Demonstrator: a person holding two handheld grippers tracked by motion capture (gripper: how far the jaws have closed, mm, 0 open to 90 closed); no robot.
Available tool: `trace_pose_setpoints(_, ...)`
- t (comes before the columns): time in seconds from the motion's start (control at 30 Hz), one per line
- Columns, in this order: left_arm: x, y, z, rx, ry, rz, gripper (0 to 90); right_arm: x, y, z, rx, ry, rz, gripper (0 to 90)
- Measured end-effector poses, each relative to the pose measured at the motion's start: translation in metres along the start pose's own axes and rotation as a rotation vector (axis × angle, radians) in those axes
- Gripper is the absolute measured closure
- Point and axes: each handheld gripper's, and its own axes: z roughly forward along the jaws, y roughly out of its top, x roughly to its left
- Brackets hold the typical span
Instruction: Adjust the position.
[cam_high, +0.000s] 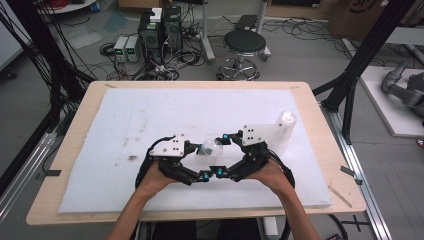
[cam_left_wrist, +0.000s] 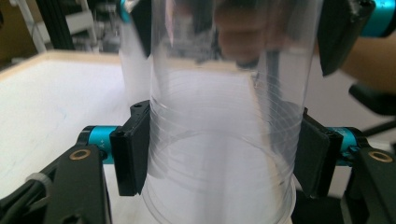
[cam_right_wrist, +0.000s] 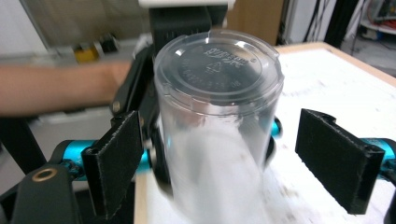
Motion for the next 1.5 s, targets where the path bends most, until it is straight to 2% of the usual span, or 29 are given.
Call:
trace_pose_setpoints(0.07, 0.001, 0.003, -0.006, 0.066, 0.005, 0.008, 31.5, 0.002, 0.001, -0.002, 0.039, -0.02, -0.016, 14.9)
trace_pose_setpoints(0.23, 0.003, 0.012, -0.016, 0.246, -0.003, 0.038, 31.7, 0.004, 0.002, -0.003, 0.104, -0.013, -0.027, 14.9)
trace_pose_setpoints(0.37, 0.004, 0.017, -0.015, 0.385, -0.027, 0.053, 31.7, 0.004, 0.005, -0.002, 0.178, -0.028, -0.042, 14.9)
trace_pose_setpoints(0.47, 0.005, 0.021, -0.014, 0.481, -0.061, 0.057, 31.6, 0.004, 0.008, -0.002, 0.228, -0.017, -0.049, 14.9)
trace_pose_setpoints(0.5, 0.005, 0.021, -0.013, 0.495, -0.064, 0.058, 31.7, 0.004, 0.01, -0.001, 0.261, -0.016, -0.06, 15.0)
trace_pose_setpoints(0.53, 0.005, 0.022, -0.013, 0.52, -0.07, 0.055, 31.7, 0.004, 0.01, -0.001, 0.261, -0.016, -0.06, 15.0)
trace_pose_setpoints(0.57, 0.005, 0.024, -0.012, 0.555, -0.069, 0.057, 31.7, 0.004, 0.012, -0.001, 0.312, -0.013, -0.065, 15.0)
trace_pose_setpoints(0.6, 0.006, 0.025, -0.012, 0.587, -0.072, 0.056, 31.7, 0.004, 0.012, -0.001, 0.312, -0.013, -0.065, 15.0)
trace_pose_setpoints(0.63, 0.006, 0.026, -0.011, 0.616, -0.075, 0.062, 31.7, 0.005, 0.014, 0.0, 0.357, -0.008, -0.069, 15.0)
trace_pose_setpoints(0.67, 0.007, 0.027, -0.01, 0.641, -0.077, 0.061, 31.7, 0.005, 0.014, 0.0, 0.357, -0.008, -0.069, 15.0)
trace_pose_setpoints(0.8, 0.008, 0.031, -0.008, 0.729, -0.071, 0.071, 32.3, 0.006, 0.017, 0.003, 0.423, -0.004, -0.09, 15.0)
trace_pose_setpoints(0.93, 0.008, 0.035, -0.006, 0.769, -0.078, 0.071, 32.3, 0.007, 0.019, 0.007, 0.452, 0.0, -0.097, 15.0)
trace_pose_setpoints(1.3, 0.005, 0.039, 0.004, 0.79, -0.089, 0.1, 32.4, 0.008, 0.024, 0.016, 0.477, 0.006, -0.108, 15.6)
trace_pose_setpoints(1.5, 0.004, 0.039, 0.008, 0.798, -0.094, 0.1, 32.4, 0.007, 0.024, 0.022, 0.488, 0.013, -0.113, 15.9)
